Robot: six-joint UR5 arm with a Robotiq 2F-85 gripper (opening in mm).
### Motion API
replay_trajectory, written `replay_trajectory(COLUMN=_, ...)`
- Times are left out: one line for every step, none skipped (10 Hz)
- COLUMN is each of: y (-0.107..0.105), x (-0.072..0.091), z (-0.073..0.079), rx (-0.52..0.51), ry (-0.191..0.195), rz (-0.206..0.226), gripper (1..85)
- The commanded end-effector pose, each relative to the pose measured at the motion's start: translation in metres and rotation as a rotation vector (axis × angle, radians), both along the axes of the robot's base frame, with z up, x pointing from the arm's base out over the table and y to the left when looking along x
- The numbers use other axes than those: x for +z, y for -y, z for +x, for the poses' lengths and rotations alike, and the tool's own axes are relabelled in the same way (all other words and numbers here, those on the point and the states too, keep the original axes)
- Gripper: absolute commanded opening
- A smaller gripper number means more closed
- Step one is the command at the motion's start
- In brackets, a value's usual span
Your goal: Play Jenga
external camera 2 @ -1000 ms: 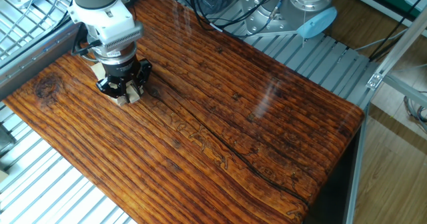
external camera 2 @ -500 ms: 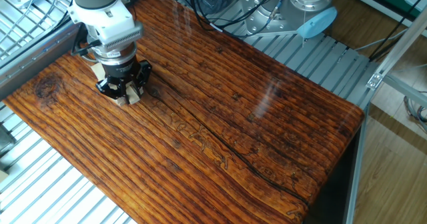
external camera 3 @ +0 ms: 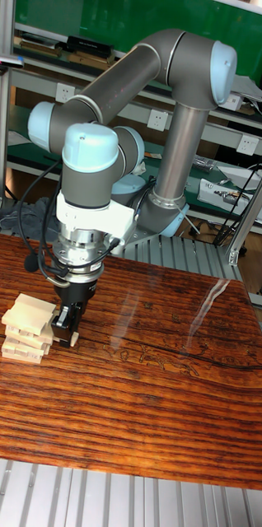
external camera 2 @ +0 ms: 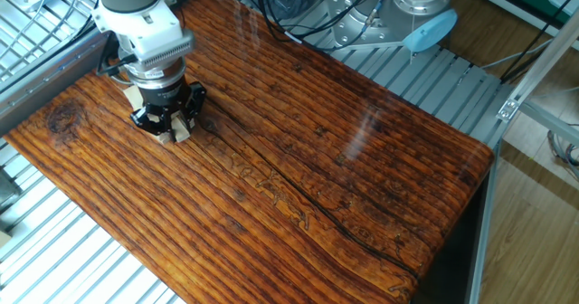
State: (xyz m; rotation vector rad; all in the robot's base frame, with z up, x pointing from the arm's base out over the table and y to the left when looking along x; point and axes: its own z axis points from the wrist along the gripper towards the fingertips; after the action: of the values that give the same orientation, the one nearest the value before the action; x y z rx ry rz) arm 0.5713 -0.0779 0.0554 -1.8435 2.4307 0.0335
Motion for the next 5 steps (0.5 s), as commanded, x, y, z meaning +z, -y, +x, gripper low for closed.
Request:
replay_trajectory(y=-0.0028, x=0.0010, z=0.0023, rx=-0.008, ry=0.006, rz=0.011, gripper=28.3)
replay_trajectory(y=-0.0029, x=0.0010, z=0.0023, rx=-0.008, ry=0.006, rz=0.011, gripper=28.3)
replay_trajectory(y=-0.0023, x=0.0010, z=0.0023, rx=-0.008, ry=0.006, rz=0.010, gripper=28.3)
replay_trajectory(y=-0.0019, x=0.0009, z=0.0022, rx=-0.008, ry=0.006, rz=0.008, gripper=28.3)
replay_trajectory(y=-0.0025, x=0.0009, z=0.0028, rx=-0.009, ry=0.007, rz=0.010, gripper=28.3)
